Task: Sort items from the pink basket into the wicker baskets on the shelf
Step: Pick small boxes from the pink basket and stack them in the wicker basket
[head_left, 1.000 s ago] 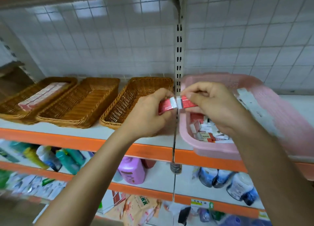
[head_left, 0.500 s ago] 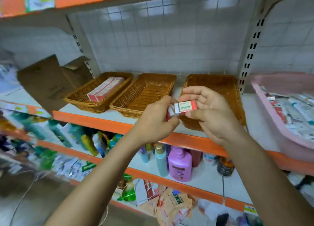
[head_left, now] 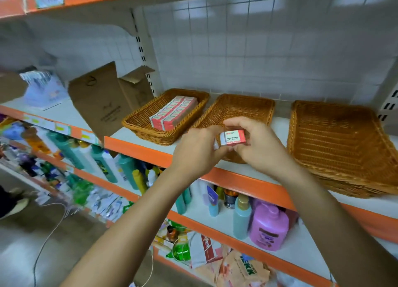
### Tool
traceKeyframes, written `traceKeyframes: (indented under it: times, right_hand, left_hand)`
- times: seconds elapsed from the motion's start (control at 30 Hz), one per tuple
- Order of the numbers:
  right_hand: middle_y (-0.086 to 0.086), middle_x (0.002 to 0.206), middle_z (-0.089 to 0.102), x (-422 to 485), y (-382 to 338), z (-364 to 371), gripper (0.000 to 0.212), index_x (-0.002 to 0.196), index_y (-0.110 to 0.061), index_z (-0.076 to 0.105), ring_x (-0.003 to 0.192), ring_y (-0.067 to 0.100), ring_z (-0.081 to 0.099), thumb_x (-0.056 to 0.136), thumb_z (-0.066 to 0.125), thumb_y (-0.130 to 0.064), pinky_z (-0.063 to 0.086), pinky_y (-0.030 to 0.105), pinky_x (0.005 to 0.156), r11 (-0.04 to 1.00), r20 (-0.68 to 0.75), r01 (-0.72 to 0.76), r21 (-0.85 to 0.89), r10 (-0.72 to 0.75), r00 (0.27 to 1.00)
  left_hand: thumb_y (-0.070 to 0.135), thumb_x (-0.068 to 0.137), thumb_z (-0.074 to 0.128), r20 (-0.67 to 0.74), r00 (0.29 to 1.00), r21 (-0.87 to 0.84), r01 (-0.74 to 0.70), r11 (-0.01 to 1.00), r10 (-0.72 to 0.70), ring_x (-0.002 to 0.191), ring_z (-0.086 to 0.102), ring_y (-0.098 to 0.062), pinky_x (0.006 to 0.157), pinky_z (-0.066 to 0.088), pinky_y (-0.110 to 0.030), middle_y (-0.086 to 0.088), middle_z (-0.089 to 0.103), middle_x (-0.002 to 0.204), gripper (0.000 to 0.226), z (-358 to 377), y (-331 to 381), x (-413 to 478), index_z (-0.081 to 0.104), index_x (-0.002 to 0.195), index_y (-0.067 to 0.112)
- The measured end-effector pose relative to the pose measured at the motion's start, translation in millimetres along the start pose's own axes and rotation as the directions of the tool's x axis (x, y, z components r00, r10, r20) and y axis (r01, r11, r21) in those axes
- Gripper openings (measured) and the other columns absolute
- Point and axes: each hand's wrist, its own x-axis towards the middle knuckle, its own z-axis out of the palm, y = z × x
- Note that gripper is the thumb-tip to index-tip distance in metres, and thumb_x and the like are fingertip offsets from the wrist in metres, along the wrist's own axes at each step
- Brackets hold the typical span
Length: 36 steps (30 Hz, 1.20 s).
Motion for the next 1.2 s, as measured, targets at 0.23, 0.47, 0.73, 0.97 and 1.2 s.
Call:
traceKeyframes:
  times: [0.23,0.47,0.73,0.97,1.2]
  right_hand:
    - [0.0,0.12,0.055,78.6,-4.8,28.4,0.04,0.124,-0.021,0.054,0.114,0.022,0.048,0.086,0.054,-0.009,0.041,0.033,0.094,0.81,0.072,0.215,-0.545,-0.211,0.975]
    - [0.004,0.117,0.054,145.9,-10.7,45.0,0.032,0.12,-0.015,0.055,0.111,0.024,0.048,0.089,0.056,-0.023,0.04,0.032,0.09,0.701,0.167,0.294,-0.65,-0.246,0.955]
    - [0.007,0.104,0.063,210.1,-4.7,71.4,0.019,0.104,-0.015,0.062,0.099,0.028,0.058,0.085,0.06,-0.018,0.046,0.033,0.078,0.754,0.145,0.181,-0.631,-0.115,0.983]
    - [0.005,0.122,0.061,261.5,5.9,103.5,0.029,0.117,-0.017,0.062,0.11,0.023,0.056,0.089,0.058,-0.022,0.041,0.025,0.083,0.815,0.054,-0.057,-0.577,0.107,0.993]
    - [0.009,0.127,0.058,298.5,16.3,139.1,0.033,0.119,-0.012,0.06,0.113,0.026,0.056,0.091,0.059,-0.029,0.043,0.03,0.09,0.786,-0.063,-0.26,-0.562,0.273,0.96]
  left_hand:
    - [0.049,0.086,0.059,-0.027,0.999,0.171,0.031,0.985,-0.027,0.094,0.062,-0.028,0.068,0.047,-0.035,-0.004,0.069,0.102,0.038,-8.8,-62.9,52.1,0.061,0.117,0.027]
    - [0.047,0.087,0.057,-0.048,0.999,0.198,0.001,0.98,0.008,0.094,0.061,-0.027,0.066,0.041,-0.032,-0.003,0.068,0.101,0.035,-12.3,-108.4,96.9,0.063,0.113,0.023]
    - [0.036,0.082,0.068,0.087,0.996,0.127,0.01,0.992,-0.022,0.093,0.063,-0.027,0.071,0.047,-0.034,-0.005,0.067,0.105,0.043,-5.9,-162.8,145.6,0.056,0.12,0.019]
    - [0.02,0.087,0.059,0.314,0.948,-0.008,0.066,0.998,-0.06,0.095,0.06,-0.026,0.066,0.036,-0.024,-0.01,0.061,0.103,0.033,1.7,-221.1,181.3,0.046,0.114,0.008]
    - [0.02,0.088,0.059,0.367,0.93,-0.058,0.037,0.998,-0.013,0.093,0.057,-0.021,0.07,0.04,-0.028,-0.005,0.058,0.101,0.027,7.7,-265.7,211.8,0.047,0.111,0.013]
